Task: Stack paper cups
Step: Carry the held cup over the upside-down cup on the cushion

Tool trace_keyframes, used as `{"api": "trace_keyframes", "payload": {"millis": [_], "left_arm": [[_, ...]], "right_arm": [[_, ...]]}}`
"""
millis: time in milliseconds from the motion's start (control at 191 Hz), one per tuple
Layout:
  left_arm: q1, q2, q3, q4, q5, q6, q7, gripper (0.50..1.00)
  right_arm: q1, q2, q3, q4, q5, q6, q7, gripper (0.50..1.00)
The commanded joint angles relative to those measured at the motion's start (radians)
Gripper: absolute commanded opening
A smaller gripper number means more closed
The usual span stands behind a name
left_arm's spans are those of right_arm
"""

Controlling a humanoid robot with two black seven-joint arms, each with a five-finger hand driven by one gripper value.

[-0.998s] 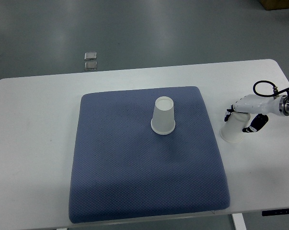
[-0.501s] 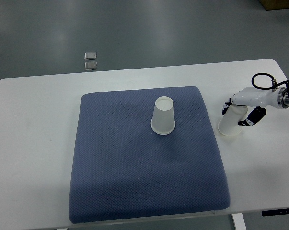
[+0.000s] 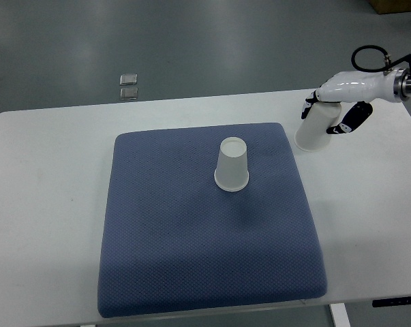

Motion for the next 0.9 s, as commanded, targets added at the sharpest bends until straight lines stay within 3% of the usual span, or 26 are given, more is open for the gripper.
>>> {"api": "trace_keyframes", "payload": {"millis": [0, 214, 507, 893], "left_arm": [[0.000, 0.000, 0.000, 0.001, 0.000, 0.000, 0.000, 1.000], [-0.001, 0.000, 0.000, 0.001, 0.000, 0.000, 0.000, 1.000], [0.000, 0.000, 0.000, -0.001, 0.000, 0.000, 0.000, 1.000], [0.000, 0.000, 0.000, 0.001, 0.000, 0.000, 0.000, 1.000]], "right_arm": [[0.080, 0.013, 0.004, 0.069, 0.018, 0.073, 0.000, 0.558], [0.192, 0.101, 0.004, 0.122, 0.063, 0.173, 0.000, 0.562], [0.186, 0.248, -0.002, 0.040, 0.064, 0.176, -0.008, 0.566], [0.140, 0.308, -0.006, -0.028, 0.049, 0.174, -0.009, 0.566]]}}
